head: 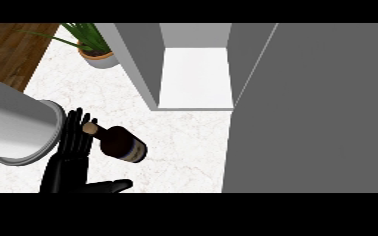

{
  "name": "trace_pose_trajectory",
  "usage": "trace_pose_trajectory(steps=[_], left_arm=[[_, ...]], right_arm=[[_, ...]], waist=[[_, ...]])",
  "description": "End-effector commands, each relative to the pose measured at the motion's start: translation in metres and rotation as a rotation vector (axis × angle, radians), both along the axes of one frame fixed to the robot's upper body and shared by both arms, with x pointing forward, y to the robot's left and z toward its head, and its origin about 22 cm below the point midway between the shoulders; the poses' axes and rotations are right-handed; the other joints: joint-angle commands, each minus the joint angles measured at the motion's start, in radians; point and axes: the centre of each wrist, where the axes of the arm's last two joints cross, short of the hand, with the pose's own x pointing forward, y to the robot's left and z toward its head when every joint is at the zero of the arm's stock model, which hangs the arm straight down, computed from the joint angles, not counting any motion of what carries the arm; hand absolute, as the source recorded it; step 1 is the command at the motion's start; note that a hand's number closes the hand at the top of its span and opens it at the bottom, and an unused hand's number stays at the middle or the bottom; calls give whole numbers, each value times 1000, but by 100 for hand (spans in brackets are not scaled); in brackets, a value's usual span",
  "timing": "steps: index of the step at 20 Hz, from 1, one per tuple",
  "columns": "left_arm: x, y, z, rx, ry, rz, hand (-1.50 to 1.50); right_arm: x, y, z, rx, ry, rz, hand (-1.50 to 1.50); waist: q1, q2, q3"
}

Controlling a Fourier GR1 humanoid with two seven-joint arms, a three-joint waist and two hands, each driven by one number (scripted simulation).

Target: Pick up the wine, place it into the cabinet and close the cabinet

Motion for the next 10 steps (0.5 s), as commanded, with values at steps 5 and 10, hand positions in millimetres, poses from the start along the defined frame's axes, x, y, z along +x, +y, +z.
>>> trace_pose_trajectory(steps=[5,10], left_arm=[[-7,0,-33,-26,6,-20,-150],[-6,-2,-28,-31,14,-21,-150]], right_arm=[[-35,-2,18,50,-46,53,-150],[-19,-4,17,57,-46,62,-150]], waist=[[0,-1,0],[5,0,0]])
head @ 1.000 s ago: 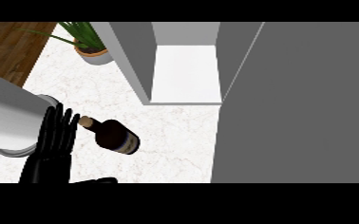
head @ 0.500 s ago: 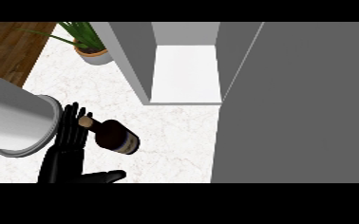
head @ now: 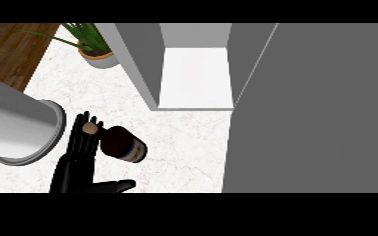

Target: Pick up the wine, place it into the cabinet and close the cabinet

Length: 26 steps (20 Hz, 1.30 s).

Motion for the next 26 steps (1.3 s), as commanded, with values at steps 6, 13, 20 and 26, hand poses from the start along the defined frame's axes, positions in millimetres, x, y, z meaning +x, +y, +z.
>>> trace_pose_trajectory(steps=[6,13,20,26], left_arm=[[-2,2,-43,7,13,-16,-150],[16,6,-53,-2,29,-3,-150],[29,1,-50,-23,43,-38,-150],[23,-2,-75,-57,34,-23,-150]], right_arm=[[-37,3,8,67,-46,58,-150],[-32,-1,12,31,-29,78,-150],[-21,-5,16,35,-47,58,-150],[-17,-8,5,32,-43,34,-150]], waist=[[-3,0,0],[-2,1,0],[0,1,0],[-1,1,0]])
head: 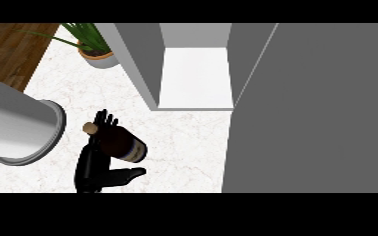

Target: Pick up the wine, place it into the cabinet and close the cabinet

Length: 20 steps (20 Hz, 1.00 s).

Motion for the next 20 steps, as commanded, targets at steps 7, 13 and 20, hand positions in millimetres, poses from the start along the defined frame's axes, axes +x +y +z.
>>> trace_pose_trajectory(steps=[7,13,20], left_arm=[[16,-21,-14,-102,-46,-81,150],[10,-18,-33,-17,-66,-154,150],[-5,79,-7,53,-66,-131,150]], right_arm=[[-26,-4,13,57,-15,42,-150],[-30,-5,11,52,-32,46,-150],[-21,-15,12,43,-39,34,-150]], waist=[[-4,0,0],[-5,0,0],[3,-2,1]])
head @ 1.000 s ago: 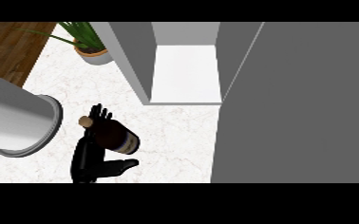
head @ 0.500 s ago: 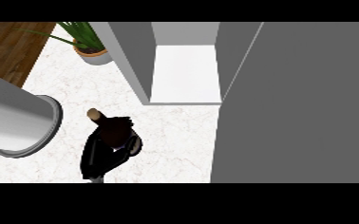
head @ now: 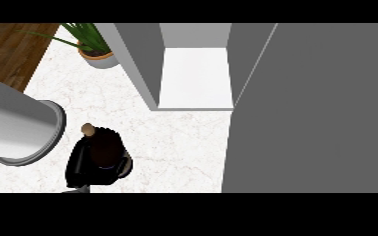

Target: Pick up the wine, place it into the cabinet and close the cabinet

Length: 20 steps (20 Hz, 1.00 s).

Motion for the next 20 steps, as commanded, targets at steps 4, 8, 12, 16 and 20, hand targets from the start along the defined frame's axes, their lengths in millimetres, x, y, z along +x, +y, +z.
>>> trace_pose_trajectory(steps=[4,8,12,16,20], left_arm=[[6,42,-1,102,-38,49,150],[0,52,7,155,-153,76,150],[4,28,18,168,-231,114,150],[19,25,59,56,-252,36,150],[9,5,86,46,-251,7,150]], right_arm=[[-17,-5,-2,75,-41,77,-150],[-30,-2,6,59,-28,71,-150],[-17,-1,-3,57,-26,67,-150],[-23,5,10,52,-29,89,-150],[-8,3,1,63,-24,78,-150]], waist=[[-2,2,0],[-2,0,-1],[3,1,0],[5,-2,0],[7,0,1]])
